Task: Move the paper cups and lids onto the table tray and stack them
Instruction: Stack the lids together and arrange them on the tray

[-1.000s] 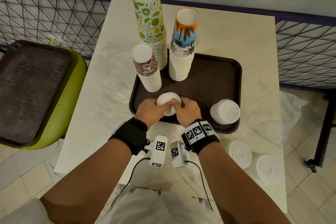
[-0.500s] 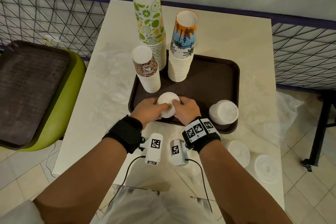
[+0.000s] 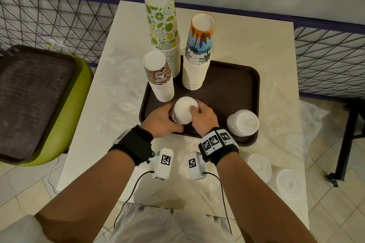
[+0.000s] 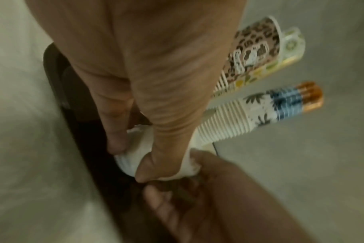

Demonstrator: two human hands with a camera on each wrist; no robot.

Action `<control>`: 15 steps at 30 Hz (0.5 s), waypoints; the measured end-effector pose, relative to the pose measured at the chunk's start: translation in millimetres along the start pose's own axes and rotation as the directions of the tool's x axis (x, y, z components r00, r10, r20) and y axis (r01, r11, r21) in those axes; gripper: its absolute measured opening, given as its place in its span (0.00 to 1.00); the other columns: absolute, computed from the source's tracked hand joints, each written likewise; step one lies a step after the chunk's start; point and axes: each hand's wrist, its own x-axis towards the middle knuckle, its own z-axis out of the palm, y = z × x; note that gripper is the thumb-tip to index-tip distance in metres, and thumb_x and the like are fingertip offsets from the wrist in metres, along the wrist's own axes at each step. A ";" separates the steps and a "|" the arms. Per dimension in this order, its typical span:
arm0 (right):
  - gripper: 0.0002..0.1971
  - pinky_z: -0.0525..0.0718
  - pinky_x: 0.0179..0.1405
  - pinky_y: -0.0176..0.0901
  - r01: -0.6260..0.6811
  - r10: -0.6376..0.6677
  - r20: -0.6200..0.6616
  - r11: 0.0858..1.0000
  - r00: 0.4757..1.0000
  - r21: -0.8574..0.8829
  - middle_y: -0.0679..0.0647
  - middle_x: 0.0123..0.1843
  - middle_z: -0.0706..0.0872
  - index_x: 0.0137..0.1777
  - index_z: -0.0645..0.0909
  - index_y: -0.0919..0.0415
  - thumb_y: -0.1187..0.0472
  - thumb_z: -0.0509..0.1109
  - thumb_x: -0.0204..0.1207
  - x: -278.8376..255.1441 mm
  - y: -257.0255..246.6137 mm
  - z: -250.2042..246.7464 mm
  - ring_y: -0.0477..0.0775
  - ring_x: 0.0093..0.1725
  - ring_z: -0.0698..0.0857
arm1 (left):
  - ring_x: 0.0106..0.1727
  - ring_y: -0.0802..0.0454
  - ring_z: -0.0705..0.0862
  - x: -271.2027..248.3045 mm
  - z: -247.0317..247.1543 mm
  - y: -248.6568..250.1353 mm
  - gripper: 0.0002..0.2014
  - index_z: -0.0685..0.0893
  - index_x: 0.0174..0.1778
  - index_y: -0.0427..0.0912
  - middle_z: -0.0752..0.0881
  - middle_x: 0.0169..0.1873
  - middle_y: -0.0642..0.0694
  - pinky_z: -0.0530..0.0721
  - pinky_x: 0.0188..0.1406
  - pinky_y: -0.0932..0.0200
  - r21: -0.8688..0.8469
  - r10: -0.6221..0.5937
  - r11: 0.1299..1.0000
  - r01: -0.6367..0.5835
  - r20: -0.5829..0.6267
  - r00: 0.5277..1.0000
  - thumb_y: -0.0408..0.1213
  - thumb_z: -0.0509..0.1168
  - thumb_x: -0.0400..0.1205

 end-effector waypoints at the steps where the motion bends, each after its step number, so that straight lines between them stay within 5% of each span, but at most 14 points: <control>1: 0.26 0.83 0.68 0.57 -0.007 0.007 0.002 1.000 1.000 0.025 0.56 0.76 0.80 0.82 0.70 0.44 0.49 0.60 0.83 -0.1 -0.2 -0.6 0.61 0.69 0.81 | 0.59 0.50 0.90 0.9 1.3 -4.5 0.58 0.68 0.86 0.57 0.86 0.68 0.50 0.89 0.66 0.42 0.073 0.037 0.997 -0.037 0.000 0.999 0.52 0.84 0.56; 4: 0.28 0.77 0.75 0.53 0.065 -0.065 0.015 0.998 0.998 0.009 0.57 0.78 0.77 0.84 0.63 0.37 0.55 0.59 0.85 0.5 1.8 -3.1 0.62 0.73 0.78 | 0.65 0.43 0.85 4.9 9.0 -9.6 0.60 0.64 0.88 0.56 0.78 0.72 0.43 0.84 0.72 0.42 0.227 0.125 0.969 -0.098 -0.104 0.987 0.45 0.88 0.61; 7: 0.28 0.71 0.69 0.42 0.213 -0.213 0.012 0.974 0.977 -0.083 0.58 0.74 0.77 0.84 0.63 0.35 0.60 0.56 0.88 -0.2 5.7 -2.0 0.59 0.72 0.78 | 0.76 0.42 0.77 11.3 14.9 -14.1 0.56 0.68 0.87 0.52 0.75 0.76 0.44 0.75 0.81 0.45 0.274 0.199 0.951 -0.146 -0.176 0.964 0.47 0.89 0.63; 9: 0.27 0.70 0.68 0.39 0.269 -0.270 0.008 0.955 0.963 -0.123 0.58 0.74 0.76 0.83 0.66 0.36 0.62 0.55 0.88 1.7 7.7 2.6 0.58 0.72 0.78 | 0.75 0.43 0.78 15.7 17.6 -17.4 0.52 0.71 0.84 0.51 0.76 0.73 0.45 0.75 0.80 0.47 0.285 0.235 0.943 -0.171 -0.208 0.950 0.48 0.88 0.65; 15: 0.31 0.71 0.76 0.61 0.294 -0.288 0.065 0.908 0.955 -0.300 0.59 0.80 0.64 0.86 0.57 0.39 0.46 0.62 0.85 3.4 2.8 14.4 0.66 0.75 0.68 | 0.67 0.45 0.82 21.8 19.4 -21.6 0.46 0.78 0.80 0.46 0.81 0.67 0.43 0.83 0.71 0.46 0.276 0.285 0.937 -0.215 -0.243 0.927 0.61 0.73 0.64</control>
